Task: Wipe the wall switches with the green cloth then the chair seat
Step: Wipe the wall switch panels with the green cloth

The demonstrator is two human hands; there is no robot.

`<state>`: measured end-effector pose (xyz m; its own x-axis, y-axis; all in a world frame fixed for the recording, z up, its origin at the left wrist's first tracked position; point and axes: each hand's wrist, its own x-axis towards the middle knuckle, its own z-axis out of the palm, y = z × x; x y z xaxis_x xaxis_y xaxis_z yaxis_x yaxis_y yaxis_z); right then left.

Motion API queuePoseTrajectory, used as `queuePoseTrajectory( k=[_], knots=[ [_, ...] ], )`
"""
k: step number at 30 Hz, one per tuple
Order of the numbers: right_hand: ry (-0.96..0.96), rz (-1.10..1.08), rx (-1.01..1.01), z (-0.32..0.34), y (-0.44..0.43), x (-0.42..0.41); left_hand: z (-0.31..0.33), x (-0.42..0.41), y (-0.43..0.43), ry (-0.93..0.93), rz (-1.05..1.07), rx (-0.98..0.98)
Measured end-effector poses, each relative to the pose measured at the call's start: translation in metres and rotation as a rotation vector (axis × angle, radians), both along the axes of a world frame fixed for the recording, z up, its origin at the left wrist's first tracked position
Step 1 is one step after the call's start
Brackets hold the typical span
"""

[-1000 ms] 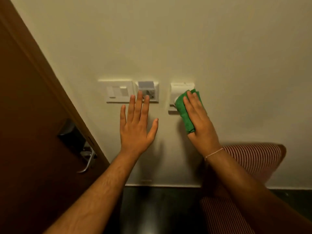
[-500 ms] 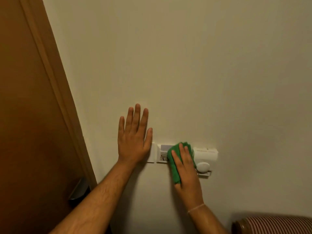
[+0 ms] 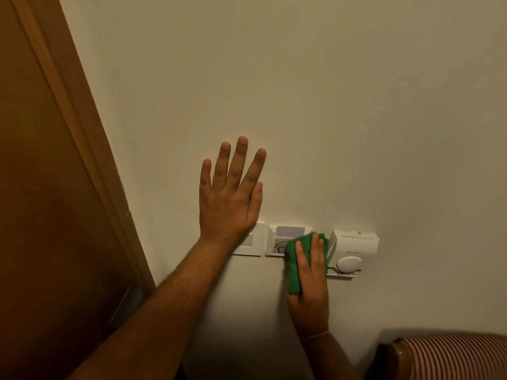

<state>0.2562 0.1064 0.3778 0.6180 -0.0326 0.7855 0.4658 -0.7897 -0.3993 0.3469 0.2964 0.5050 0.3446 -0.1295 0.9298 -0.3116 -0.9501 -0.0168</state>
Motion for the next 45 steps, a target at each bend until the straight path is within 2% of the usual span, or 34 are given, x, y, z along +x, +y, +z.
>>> queuePoseTrajectory(
  k=[25,31,39,45],
  knots=[
    [-0.026,-0.008,0.026,-0.025,0.008,0.005,0.0,0.001,-0.001,-0.014,0.06,-0.022],
    [-0.046,0.002,0.054,-0.012,0.01,0.008,0.0,0.002,-0.001,-0.022,0.08,-0.025],
    [-0.03,-0.029,0.015,-0.035,0.007,0.008,0.001,0.0,-0.001,-0.005,0.077,-0.03],
    [-0.102,-0.022,-0.027,-0.02,0.007,0.018,0.001,-0.002,-0.003,0.002,0.081,-0.029]
  ],
)
